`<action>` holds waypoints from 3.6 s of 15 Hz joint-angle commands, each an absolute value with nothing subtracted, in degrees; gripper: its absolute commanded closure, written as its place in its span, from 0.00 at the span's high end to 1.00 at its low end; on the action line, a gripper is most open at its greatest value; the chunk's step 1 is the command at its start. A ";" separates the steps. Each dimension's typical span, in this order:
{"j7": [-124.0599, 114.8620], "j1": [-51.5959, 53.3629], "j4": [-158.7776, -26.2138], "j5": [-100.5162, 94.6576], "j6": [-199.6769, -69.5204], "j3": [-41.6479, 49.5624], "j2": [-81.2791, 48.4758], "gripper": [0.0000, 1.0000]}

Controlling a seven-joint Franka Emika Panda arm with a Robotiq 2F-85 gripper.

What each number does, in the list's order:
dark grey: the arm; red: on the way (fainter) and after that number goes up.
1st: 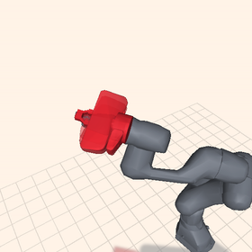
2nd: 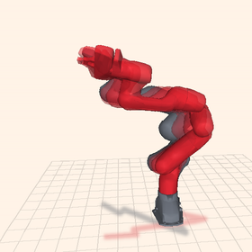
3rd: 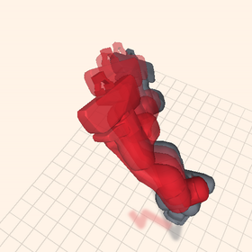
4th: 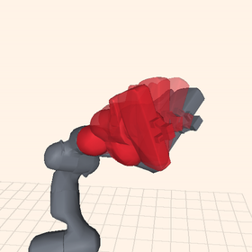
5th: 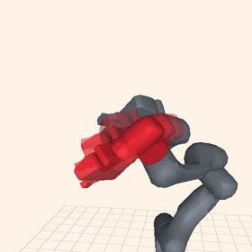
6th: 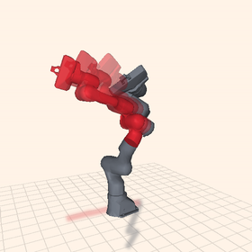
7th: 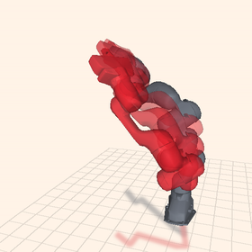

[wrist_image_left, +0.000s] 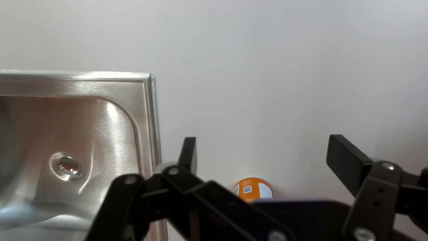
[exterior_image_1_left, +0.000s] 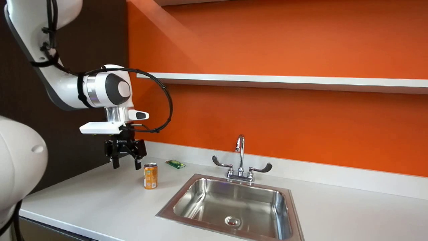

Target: Place the soda can on the left side of the first shelf

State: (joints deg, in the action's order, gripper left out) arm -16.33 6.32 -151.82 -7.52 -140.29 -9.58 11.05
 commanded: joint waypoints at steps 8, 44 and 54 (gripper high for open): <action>-24.42 6.64 -148.50 -9.60 -152.82 -9.83 -1.38 1.00; -52.44 20.56 -140.55 -31.55 -169.76 10.90 -13.78 1.00; -57.30 24.94 -139.25 -34.51 -171.04 15.55 -14.92 1.00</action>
State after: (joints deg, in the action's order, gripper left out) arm -53.93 23.10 -140.41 -31.96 -170.19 13.55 -13.90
